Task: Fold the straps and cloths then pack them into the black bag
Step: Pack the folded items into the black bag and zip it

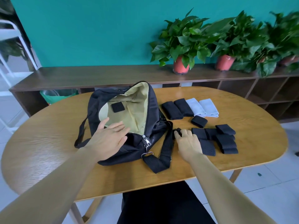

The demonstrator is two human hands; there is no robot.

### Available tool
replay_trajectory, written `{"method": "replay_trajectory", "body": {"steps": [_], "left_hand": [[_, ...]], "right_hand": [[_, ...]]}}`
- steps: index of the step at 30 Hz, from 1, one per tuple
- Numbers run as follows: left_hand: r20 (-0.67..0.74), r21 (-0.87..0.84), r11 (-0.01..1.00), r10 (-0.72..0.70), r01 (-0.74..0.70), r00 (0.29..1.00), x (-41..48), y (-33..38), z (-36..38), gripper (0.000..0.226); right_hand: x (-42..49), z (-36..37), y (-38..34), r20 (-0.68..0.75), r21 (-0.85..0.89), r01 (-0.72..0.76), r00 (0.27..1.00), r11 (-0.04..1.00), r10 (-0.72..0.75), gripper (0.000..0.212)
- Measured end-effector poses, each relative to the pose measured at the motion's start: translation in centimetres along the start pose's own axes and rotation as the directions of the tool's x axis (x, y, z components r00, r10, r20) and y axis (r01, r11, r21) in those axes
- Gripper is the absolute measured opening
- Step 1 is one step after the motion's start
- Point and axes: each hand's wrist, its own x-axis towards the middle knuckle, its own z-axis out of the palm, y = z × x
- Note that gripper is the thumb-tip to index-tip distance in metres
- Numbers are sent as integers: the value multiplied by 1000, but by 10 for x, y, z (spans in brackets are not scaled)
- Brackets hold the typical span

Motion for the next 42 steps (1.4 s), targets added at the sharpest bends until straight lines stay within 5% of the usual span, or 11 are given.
{"method": "replay_trajectory", "body": {"steps": [6, 14, 19, 24, 26, 28, 34, 42], "left_hand": [[54, -4, 1000, -2, 2, 999, 2, 0, -5, 67], [109, 21, 998, -64, 62, 992, 0, -6, -22, 86], [59, 18, 994, -108, 107, 992, 5, -25, -35, 85], [71, 6, 992, -124, 124, 990, 17, -45, -37, 84], [71, 4, 990, -142, 142, 987, 22, -52, -35, 67], [76, 7, 988, -156, 156, 985, 28, -58, -32, 49], [125, -52, 978, -194, 202, 973, 46, -75, -17, 45], [208, 11, 958, -283, 287, 936, 57, -86, -3, 74]], "right_hand": [[1, -6, -4, 1, -17, 17, 1000, 1000, -17, 44], [-6, -16, -4, -24, 38, -4, 1000, 999, 5, 48], [-4, -42, -7, -267, 148, -116, 952, 982, 153, 38], [25, -78, -33, -513, 236, 39, 853, 971, 91, 50], [42, -89, -57, -558, 217, 145, 830, 965, 0, 49], [61, -93, -83, -551, 172, 224, 829, 959, -95, 45], [123, -81, -143, -302, 86, 244, 930, 966, -208, 44], [186, -43, -167, -74, 102, 165, 985, 981, -158, 49]]}}
